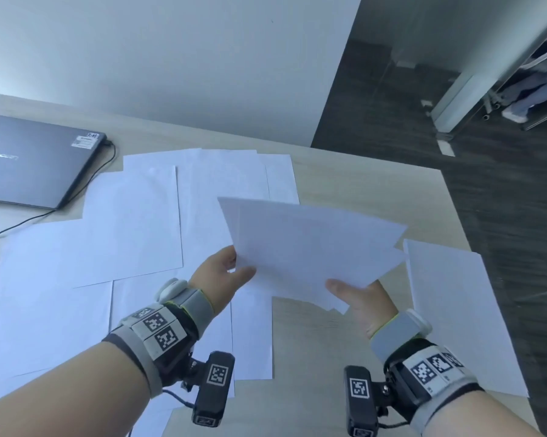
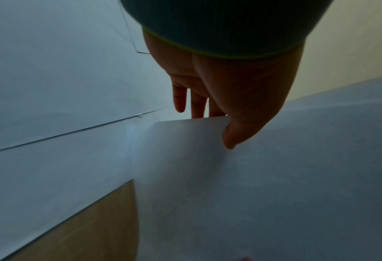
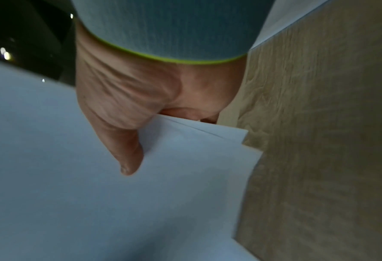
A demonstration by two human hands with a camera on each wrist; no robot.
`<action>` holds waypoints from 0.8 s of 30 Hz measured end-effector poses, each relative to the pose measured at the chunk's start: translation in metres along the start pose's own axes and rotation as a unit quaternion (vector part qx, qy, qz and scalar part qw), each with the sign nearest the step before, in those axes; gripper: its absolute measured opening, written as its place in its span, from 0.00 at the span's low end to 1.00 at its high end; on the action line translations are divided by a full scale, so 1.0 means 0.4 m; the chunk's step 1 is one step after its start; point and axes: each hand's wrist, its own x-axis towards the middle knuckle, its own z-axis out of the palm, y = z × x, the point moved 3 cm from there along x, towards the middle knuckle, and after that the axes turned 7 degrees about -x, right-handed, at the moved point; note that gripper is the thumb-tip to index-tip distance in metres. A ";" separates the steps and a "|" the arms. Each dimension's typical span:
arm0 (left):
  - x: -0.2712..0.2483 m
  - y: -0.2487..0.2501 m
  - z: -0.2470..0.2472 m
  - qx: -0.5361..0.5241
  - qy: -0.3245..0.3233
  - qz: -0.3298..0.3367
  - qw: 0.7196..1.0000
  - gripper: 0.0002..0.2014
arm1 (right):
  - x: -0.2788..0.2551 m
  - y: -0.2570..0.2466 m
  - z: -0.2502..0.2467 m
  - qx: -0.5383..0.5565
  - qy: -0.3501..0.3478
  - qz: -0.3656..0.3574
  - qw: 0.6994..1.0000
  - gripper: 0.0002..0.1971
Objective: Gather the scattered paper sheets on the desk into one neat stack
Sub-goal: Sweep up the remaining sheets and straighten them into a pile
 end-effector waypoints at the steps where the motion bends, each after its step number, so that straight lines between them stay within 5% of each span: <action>1: -0.004 -0.011 0.016 0.016 -0.002 -0.015 1.000 0.09 | 0.003 0.021 -0.001 -0.020 -0.014 0.003 1.000 0.10; 9: -0.011 -0.009 0.162 -0.006 0.012 -0.102 0.995 0.14 | 0.003 0.149 -0.100 -0.037 0.029 0.076 0.996 0.08; 19: 0.036 -0.043 0.609 -0.022 -0.087 -0.214 0.973 0.04 | -0.055 0.367 -0.479 0.001 0.161 0.134 0.978 0.03; 24: 0.047 -0.020 0.810 -0.033 -0.098 -0.244 0.964 0.05 | -0.071 0.445 -0.648 0.009 0.218 0.170 0.961 0.12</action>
